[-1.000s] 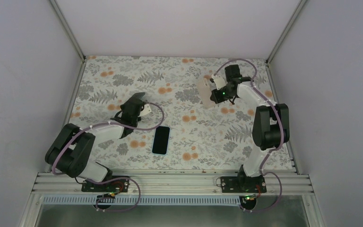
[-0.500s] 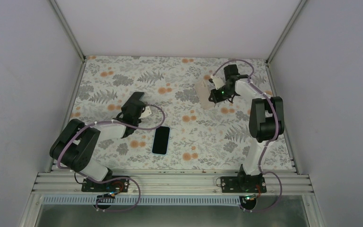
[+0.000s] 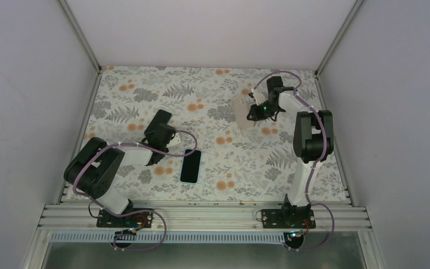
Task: Take the phone out of the phone case
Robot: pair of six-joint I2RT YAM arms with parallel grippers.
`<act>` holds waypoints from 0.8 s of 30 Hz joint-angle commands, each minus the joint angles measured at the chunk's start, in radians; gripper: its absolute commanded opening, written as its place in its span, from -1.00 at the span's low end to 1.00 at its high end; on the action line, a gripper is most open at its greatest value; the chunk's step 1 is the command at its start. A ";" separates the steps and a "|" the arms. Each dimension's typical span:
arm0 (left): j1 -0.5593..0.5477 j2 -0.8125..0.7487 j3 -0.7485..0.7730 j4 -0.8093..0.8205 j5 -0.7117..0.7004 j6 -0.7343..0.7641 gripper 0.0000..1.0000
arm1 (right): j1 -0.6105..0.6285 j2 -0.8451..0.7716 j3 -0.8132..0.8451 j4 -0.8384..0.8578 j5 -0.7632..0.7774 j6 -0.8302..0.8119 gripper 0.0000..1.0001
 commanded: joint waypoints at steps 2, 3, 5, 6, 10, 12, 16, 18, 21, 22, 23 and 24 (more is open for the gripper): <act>-0.008 -0.037 0.008 -0.071 0.034 -0.040 -0.09 | -0.024 0.017 0.020 -0.016 -0.037 0.019 -0.82; -0.010 -0.051 0.020 -0.094 0.043 -0.047 0.01 | -0.031 0.018 0.019 -0.015 -0.036 0.021 -0.67; -0.012 -0.081 0.042 -0.149 0.072 -0.063 0.17 | -0.042 0.020 0.022 -0.017 -0.026 0.025 -0.26; -0.014 -0.104 0.057 -0.181 0.091 -0.074 0.22 | -0.047 0.019 0.023 -0.016 -0.013 0.027 0.02; -0.021 -0.170 0.139 -0.335 0.161 -0.113 0.37 | -0.054 0.003 0.041 -0.024 0.064 0.027 0.42; -0.021 -0.192 0.182 -0.405 0.195 -0.127 0.41 | -0.054 -0.032 0.046 -0.017 0.126 0.021 0.48; -0.020 -0.212 0.258 -0.516 0.296 -0.146 0.40 | 0.011 -0.162 0.024 -0.053 0.146 -0.081 0.38; -0.019 -0.197 0.296 -0.558 0.352 -0.161 0.28 | 0.105 -0.208 -0.012 -0.113 0.159 -0.162 0.32; -0.016 -0.153 0.338 -0.583 0.440 -0.185 -0.14 | 0.228 -0.272 -0.116 -0.177 0.104 -0.241 -0.28; -0.012 -0.138 0.350 -0.584 0.473 -0.192 -0.36 | 0.264 -0.292 -0.143 -0.184 0.093 -0.256 -0.60; -0.006 -0.119 0.359 -0.583 0.505 -0.199 -0.62 | 0.294 -0.313 -0.164 -0.199 0.071 -0.279 -0.83; 0.000 -0.098 0.369 -0.581 0.542 -0.206 -0.79 | 0.330 -0.340 -0.191 -0.216 0.041 -0.321 -0.91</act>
